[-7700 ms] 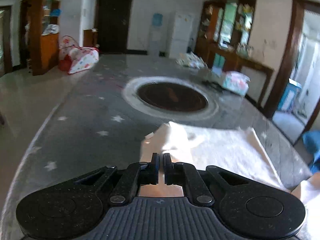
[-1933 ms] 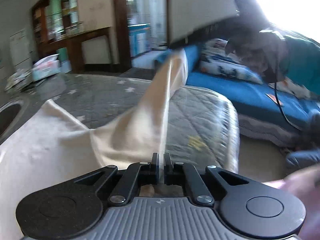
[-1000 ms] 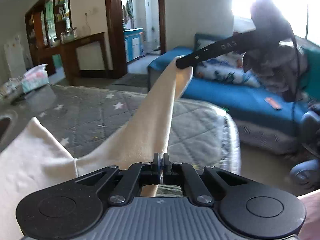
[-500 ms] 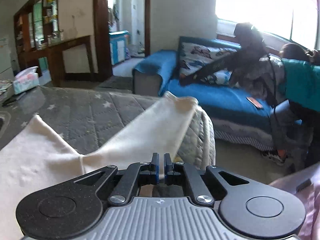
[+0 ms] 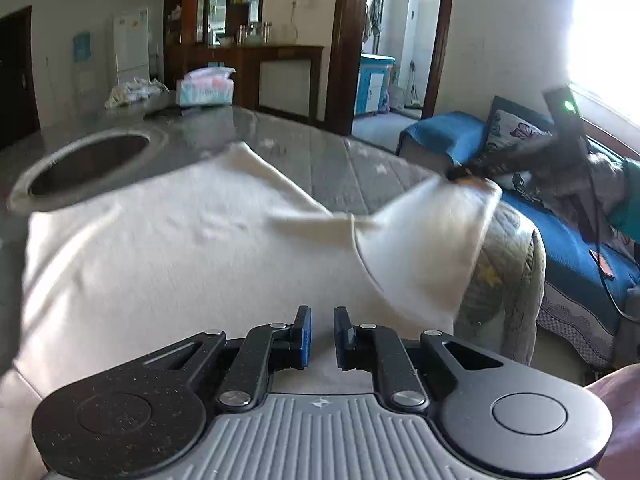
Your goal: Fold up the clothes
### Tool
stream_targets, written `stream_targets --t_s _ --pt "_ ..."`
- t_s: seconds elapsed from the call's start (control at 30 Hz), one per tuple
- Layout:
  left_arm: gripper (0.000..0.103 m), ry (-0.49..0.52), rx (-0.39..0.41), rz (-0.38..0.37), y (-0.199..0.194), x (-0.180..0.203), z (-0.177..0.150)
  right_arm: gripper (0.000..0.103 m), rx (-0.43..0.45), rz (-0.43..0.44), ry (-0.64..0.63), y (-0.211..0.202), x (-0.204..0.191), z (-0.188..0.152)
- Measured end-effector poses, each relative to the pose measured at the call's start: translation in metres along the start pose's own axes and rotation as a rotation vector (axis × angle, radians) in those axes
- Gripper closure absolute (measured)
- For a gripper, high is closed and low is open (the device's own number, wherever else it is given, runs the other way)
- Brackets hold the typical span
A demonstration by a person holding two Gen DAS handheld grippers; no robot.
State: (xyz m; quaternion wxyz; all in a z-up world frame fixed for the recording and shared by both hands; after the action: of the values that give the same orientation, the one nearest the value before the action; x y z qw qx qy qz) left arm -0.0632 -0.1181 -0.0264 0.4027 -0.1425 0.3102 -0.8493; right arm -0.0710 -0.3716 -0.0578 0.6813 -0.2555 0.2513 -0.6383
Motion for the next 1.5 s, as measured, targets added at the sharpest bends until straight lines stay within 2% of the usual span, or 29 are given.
stream_targets --t_s 0.07,0.2,0.27,0.33,0.5,0.63,0.77,0.9,1.1,1.27,1.4,1.5 --pt "0.08 -0.003 0.018 -0.01 0.0 0.005 0.0 0.086 -0.01 -0.024 -0.027 0.007 0.001 0.006" --pt "0.08 -0.016 0.027 -0.025 -0.001 0.006 0.004 0.083 0.009 -0.028 -0.056 0.005 -0.008 0.025" --pt "0.079 -0.038 0.036 -0.017 -0.005 -0.002 0.008 0.081 0.025 0.029 -0.081 0.001 -0.024 0.036" --pt "0.078 -0.082 0.046 0.01 -0.011 -0.021 0.014 0.081 0.029 0.099 -0.117 0.0 -0.043 0.046" --pt "0.078 -0.211 0.015 0.152 -0.013 -0.087 0.032 0.08 -0.003 0.255 -0.178 0.02 -0.088 0.069" --pt "0.078 -0.266 -0.017 0.236 -0.002 -0.134 0.045 0.08 -0.022 0.329 -0.223 0.045 -0.122 0.089" --pt "0.078 -0.31 -0.054 0.273 0.019 -0.169 0.056 0.078 -0.047 0.381 -0.24 0.075 -0.152 0.105" --pt "0.078 -0.33 -0.072 0.298 0.039 -0.19 0.062 0.078 -0.07 0.394 -0.252 0.103 -0.171 0.113" --pt "0.079 -0.363 -0.084 0.328 0.058 -0.218 0.061 0.077 -0.088 0.371 -0.245 0.137 -0.176 0.12" --pt "0.079 -0.367 -0.07 0.413 0.066 -0.24 0.065 0.077 -0.071 0.346 -0.242 0.153 -0.172 0.133" --pt "0.078 -0.39 -0.061 0.403 0.059 -0.247 0.066 0.074 -0.07 0.347 -0.25 0.152 -0.176 0.139" --pt "0.078 -0.382 -0.051 0.407 0.042 -0.245 0.064 0.067 -0.06 0.374 -0.286 0.137 -0.184 0.137"
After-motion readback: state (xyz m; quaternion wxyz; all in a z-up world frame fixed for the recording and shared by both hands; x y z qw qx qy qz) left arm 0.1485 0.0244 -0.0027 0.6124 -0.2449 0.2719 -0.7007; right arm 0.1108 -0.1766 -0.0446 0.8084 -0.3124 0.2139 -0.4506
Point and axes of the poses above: each gripper's, at about its wrist camera, not at the fingertips, and y roughly the way its jaws point, x to its right, z to its top, the point moved 5 cm from there along y, roughly the way its jaws point, and after that the axes turned 7 degrees about z, right-handed, at the moved point
